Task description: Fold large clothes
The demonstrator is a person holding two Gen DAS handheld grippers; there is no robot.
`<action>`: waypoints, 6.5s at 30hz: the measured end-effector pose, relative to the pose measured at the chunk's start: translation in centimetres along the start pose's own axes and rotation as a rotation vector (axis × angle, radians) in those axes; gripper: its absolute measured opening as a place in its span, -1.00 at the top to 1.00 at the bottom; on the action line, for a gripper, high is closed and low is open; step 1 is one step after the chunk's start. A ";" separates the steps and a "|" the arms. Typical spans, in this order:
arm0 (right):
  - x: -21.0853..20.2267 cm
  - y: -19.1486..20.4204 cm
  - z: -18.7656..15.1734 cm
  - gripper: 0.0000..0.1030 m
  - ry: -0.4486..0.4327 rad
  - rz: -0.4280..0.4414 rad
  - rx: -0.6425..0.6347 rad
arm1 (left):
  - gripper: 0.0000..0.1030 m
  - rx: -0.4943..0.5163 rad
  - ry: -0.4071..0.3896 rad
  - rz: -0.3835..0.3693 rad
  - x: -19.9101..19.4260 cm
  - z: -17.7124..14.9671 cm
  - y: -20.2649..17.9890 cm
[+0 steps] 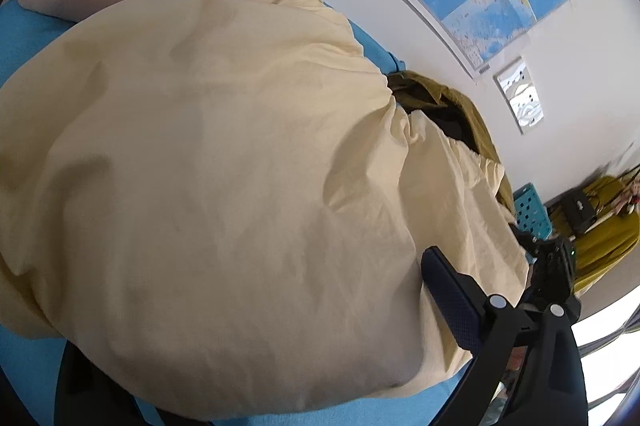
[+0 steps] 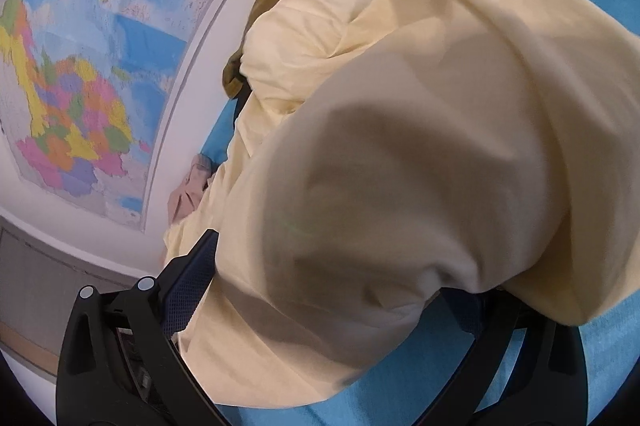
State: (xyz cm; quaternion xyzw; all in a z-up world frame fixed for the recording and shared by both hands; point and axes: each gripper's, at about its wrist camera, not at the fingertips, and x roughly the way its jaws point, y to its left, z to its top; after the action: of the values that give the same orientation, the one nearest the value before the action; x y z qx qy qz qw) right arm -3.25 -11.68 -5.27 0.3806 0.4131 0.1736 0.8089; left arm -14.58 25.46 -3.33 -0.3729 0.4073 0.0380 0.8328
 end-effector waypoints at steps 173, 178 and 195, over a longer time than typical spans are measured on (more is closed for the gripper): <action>24.8 27.5 -3.8 0.46 0.327 -0.045 -1.064 | -0.60 0.286 -0.269 0.492 -6.6 23.1 13.5; 21.7 29.7 -3.9 0.21 0.224 0.088 -1.031 | -0.62 0.281 -0.308 0.516 -7.4 22.1 12.4; 23.9 29.6 -6.9 -0.35 0.284 0.087 -1.039 | -0.81 0.331 -0.372 0.603 -7.7 19.2 10.3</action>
State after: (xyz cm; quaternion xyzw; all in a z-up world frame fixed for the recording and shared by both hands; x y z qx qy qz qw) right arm 6.56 25.05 1.82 -0.0800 0.3618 0.4381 0.8190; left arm -11.01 47.24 3.54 -0.0838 0.3412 0.2815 0.8929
